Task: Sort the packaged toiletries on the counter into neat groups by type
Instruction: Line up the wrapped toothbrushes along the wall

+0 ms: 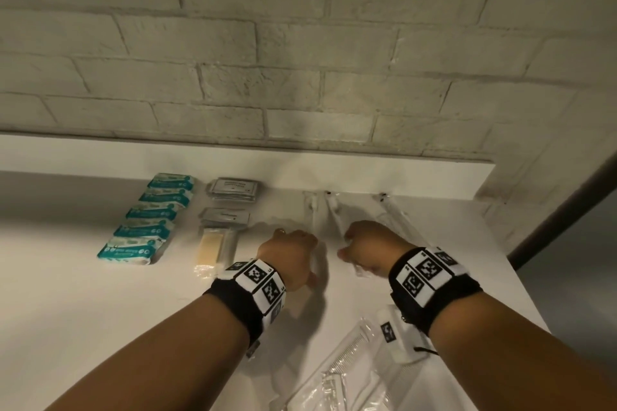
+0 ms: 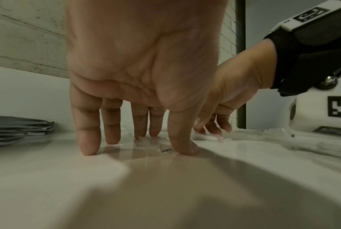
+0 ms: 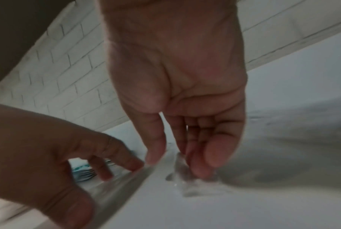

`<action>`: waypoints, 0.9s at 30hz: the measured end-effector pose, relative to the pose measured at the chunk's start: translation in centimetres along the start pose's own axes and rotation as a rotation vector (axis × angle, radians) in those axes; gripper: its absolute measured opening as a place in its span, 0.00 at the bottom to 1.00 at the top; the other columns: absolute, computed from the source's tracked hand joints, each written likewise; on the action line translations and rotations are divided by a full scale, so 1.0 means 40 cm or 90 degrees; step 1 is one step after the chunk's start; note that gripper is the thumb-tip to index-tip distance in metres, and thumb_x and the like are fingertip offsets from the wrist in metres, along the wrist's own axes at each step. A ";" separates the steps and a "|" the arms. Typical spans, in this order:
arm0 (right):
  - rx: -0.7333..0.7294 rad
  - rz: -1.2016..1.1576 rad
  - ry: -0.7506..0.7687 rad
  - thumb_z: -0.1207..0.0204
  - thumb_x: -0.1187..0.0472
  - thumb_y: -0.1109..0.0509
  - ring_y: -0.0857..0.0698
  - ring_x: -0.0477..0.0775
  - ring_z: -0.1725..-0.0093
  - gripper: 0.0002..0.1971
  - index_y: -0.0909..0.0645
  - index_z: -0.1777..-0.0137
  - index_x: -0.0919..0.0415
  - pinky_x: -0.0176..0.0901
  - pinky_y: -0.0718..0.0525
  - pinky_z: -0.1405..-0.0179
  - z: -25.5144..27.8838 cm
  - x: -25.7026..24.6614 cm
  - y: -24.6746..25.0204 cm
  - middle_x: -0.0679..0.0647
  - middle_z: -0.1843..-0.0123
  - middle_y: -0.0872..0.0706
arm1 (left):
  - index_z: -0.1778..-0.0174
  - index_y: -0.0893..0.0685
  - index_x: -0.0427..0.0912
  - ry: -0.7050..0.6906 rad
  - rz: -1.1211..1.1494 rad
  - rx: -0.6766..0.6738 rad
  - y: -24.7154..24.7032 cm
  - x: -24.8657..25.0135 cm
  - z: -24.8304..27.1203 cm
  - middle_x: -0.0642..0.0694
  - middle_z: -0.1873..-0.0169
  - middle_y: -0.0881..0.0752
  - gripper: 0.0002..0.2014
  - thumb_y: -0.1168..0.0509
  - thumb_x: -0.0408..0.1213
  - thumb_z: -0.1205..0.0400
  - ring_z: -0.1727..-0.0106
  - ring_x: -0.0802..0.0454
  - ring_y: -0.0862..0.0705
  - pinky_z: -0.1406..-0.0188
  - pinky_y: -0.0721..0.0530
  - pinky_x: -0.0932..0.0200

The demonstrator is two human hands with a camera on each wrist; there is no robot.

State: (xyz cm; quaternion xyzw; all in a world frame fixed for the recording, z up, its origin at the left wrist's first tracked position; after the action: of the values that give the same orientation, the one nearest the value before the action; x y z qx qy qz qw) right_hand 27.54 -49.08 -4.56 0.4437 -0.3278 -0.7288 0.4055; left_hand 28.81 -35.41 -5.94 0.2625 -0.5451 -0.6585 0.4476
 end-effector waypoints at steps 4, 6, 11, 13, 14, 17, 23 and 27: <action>-0.018 0.107 0.050 0.21 0.62 0.37 0.16 0.62 0.39 0.15 0.17 0.39 0.67 0.45 0.20 0.41 -0.031 -0.076 -0.038 0.63 0.38 0.15 | 0.29 0.28 0.47 0.010 0.038 0.019 -0.002 -0.018 -0.007 0.47 0.34 0.22 0.31 0.27 0.50 0.27 0.34 0.41 0.26 0.40 0.22 0.49; -0.015 0.071 0.065 0.19 0.62 0.39 0.21 0.61 0.31 0.20 0.23 0.29 0.65 0.45 0.23 0.32 -0.037 -0.099 -0.042 0.62 0.28 0.21 | 0.27 0.30 0.47 0.020 0.050 0.026 0.002 -0.030 -0.014 0.46 0.32 0.24 0.35 0.26 0.50 0.28 0.34 0.41 0.26 0.38 0.22 0.48; 0.146 0.102 -0.002 0.21 0.59 0.38 0.18 0.61 0.35 0.17 0.21 0.34 0.59 0.48 0.19 0.39 -0.021 -0.026 0.067 0.60 0.34 0.19 | 0.16 0.49 0.51 -0.037 0.076 -0.022 0.008 -0.008 -0.018 0.45 0.16 0.46 0.54 0.27 0.63 0.32 0.16 0.42 0.47 0.20 0.42 0.48; 0.197 0.135 -0.104 0.23 0.60 0.39 0.16 0.61 0.38 0.16 0.19 0.37 0.58 0.48 0.18 0.42 -0.004 0.055 0.126 0.59 0.38 0.16 | 0.15 0.53 0.53 -0.079 0.052 -0.033 0.004 0.019 -0.023 0.48 0.15 0.56 0.52 0.31 0.65 0.28 0.15 0.44 0.57 0.17 0.52 0.47; 0.182 0.140 -0.153 0.22 0.59 0.40 0.16 0.61 0.38 0.17 0.20 0.35 0.58 0.49 0.19 0.42 0.003 0.097 0.139 0.58 0.38 0.15 | 0.15 0.51 0.53 -0.090 0.045 -0.034 -0.003 0.027 -0.029 0.48 0.15 0.57 0.49 0.33 0.64 0.27 0.15 0.44 0.57 0.16 0.52 0.46; 0.065 0.131 -0.194 0.16 0.56 0.43 0.18 0.60 0.34 0.21 0.29 0.24 0.56 0.49 0.22 0.36 0.008 0.161 0.112 0.58 0.32 0.18 | 0.18 0.40 0.51 -0.090 0.066 -0.041 -0.027 0.028 -0.042 0.48 0.15 0.54 0.41 0.32 0.60 0.25 0.15 0.43 0.55 0.17 0.49 0.45; -0.001 0.138 -0.091 0.22 0.64 0.37 0.16 0.61 0.44 0.14 0.20 0.38 0.66 0.43 0.23 0.54 0.012 0.109 0.076 0.62 0.41 0.15 | 0.21 0.36 0.52 -0.084 0.083 -0.023 -0.032 0.027 -0.053 0.50 0.15 0.51 0.39 0.30 0.58 0.26 0.15 0.44 0.51 0.18 0.43 0.46; 0.135 0.095 0.141 0.22 0.61 0.34 0.18 0.59 0.42 0.06 0.19 0.47 0.55 0.43 0.25 0.54 0.040 -0.055 0.168 0.55 0.47 0.18 | 0.20 0.35 0.48 -0.092 0.057 -0.015 -0.022 0.034 -0.047 0.48 0.15 0.51 0.39 0.31 0.57 0.24 0.15 0.43 0.50 0.19 0.44 0.49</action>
State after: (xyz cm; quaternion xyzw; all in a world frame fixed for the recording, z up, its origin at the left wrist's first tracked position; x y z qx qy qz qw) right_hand 28.73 -50.00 2.53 0.5361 -0.3885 -0.6047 0.4428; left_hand 29.49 -37.51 -7.10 0.1843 -0.5792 -0.6615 0.4394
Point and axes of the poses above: each hand's wrist, its own z-axis away from the middle knuckle, its own y-axis out of the back of the hand, x = y × z, the point moved 8 cm from there along -z, towards the middle knuckle
